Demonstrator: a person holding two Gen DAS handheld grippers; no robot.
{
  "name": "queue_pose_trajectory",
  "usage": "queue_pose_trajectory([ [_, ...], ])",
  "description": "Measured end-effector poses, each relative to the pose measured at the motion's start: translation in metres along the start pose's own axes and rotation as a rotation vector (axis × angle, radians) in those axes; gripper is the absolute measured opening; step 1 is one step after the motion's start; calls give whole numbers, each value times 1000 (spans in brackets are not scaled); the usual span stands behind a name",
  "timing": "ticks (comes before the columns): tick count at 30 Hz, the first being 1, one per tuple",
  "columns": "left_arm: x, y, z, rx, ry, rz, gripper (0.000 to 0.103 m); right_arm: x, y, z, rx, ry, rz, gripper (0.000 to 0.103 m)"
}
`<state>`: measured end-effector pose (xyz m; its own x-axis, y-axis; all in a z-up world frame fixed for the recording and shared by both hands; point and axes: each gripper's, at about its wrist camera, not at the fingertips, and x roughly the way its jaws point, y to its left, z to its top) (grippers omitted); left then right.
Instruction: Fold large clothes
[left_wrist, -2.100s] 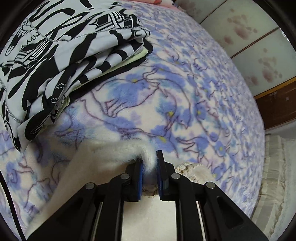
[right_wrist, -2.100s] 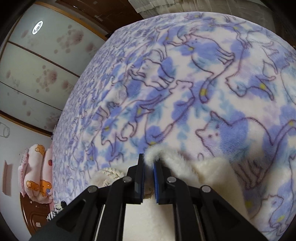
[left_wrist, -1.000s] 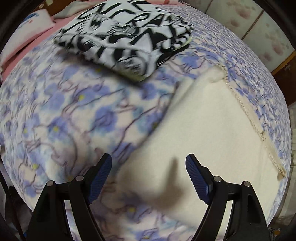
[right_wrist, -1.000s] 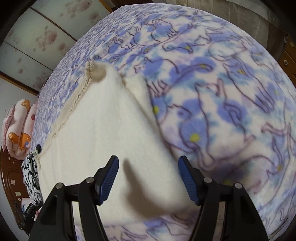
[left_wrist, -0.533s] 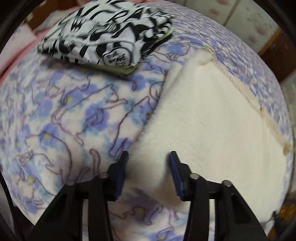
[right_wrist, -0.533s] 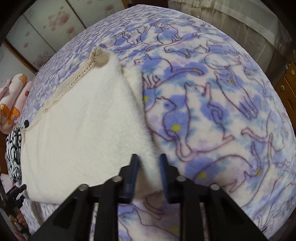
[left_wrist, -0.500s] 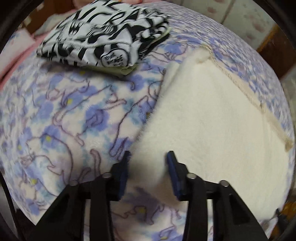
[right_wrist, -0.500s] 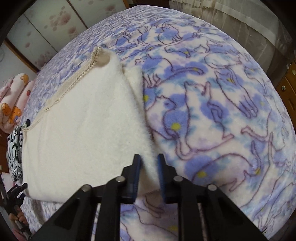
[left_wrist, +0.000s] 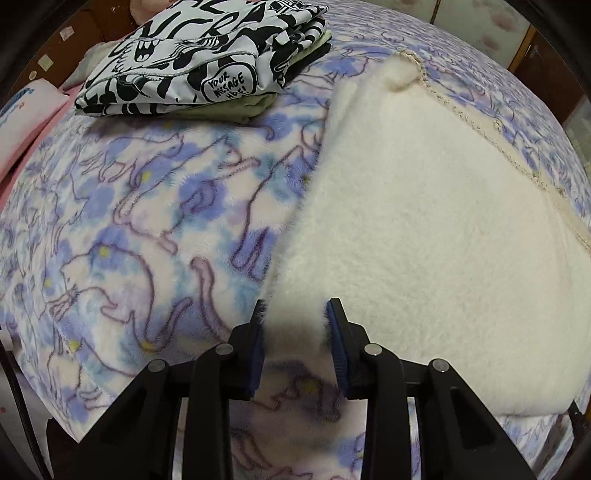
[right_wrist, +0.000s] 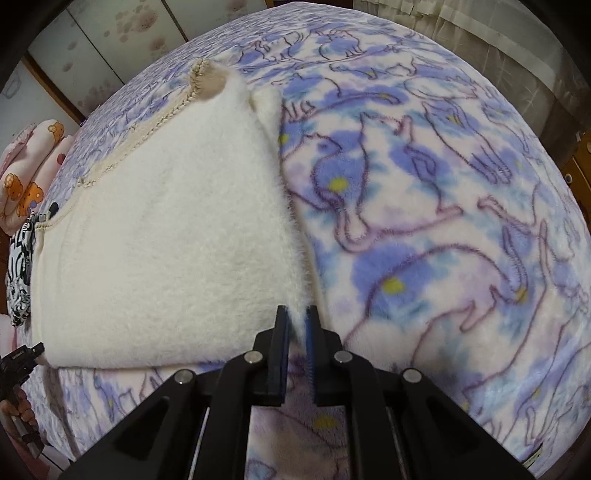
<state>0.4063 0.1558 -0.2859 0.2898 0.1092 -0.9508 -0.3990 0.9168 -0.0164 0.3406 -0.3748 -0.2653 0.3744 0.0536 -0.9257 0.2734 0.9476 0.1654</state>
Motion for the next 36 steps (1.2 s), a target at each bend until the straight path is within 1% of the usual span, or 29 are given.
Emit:
queue_pose_trajectory([
  [2,-12,-9,-3,30,-40,39,31,-3,10,2,-28,-4,-57,8],
  [4,-27,-24,-10,80,-82,104,32,-13,24,5,-66,-21,-116,12],
  [6,-43,-35,-19,112,-115,135,35,-28,40,5,-129,-66,-183,12],
  [8,-60,-45,-28,134,-137,109,36,-48,54,1,-181,-152,-206,12],
  [10,-72,-57,-37,146,-125,47,36,-62,67,-4,-224,-212,-202,12],
  [12,-78,-70,-45,151,-89,-34,35,-71,83,-11,-265,-243,-141,12],
  [13,-81,-77,-49,154,-78,-70,35,-73,91,-15,-273,-245,-91,12],
  [15,-82,-92,-53,168,-55,-104,34,-76,107,-22,-266,-253,2,12],
  [16,-81,-101,-54,175,-31,-118,30,-75,115,-24,-264,-247,40,12],
  [17,-78,-110,-58,177,-14,-139,19,-72,125,-27,-264,-232,77,11],
  [18,-76,-117,-59,172,3,-184,12,-67,135,-28,-266,-207,121,10],
  [20,-71,-130,-62,152,43,-283,8,-58,153,-33,-284,-162,207,8],
  [22,-65,-143,-67,130,93,-366,6,-48,166,-38,-297,-122,280,1],
  [24,-55,-154,-70,129,154,-443,6,-37,175,-44,-305,-74,354,0],
  [26,-49,-163,-73,138,186,-456,6,-24,181,-46,-316,-33,389,0],
  [28,-38,-171,-72,144,237,-482,6,-12,187,-45,-334,-4,405,0],
  [32,-19,-178,-69,141,305,-493,6,10,192,-40,-350,56,454,0],
  [33,-14,-178,-67,131,316,-492,6,16,192,-37,-352,72,464,0],
  [36,3,-172,-65,37,311,-450,9,30,191,-30,-370,118,487,0],
])
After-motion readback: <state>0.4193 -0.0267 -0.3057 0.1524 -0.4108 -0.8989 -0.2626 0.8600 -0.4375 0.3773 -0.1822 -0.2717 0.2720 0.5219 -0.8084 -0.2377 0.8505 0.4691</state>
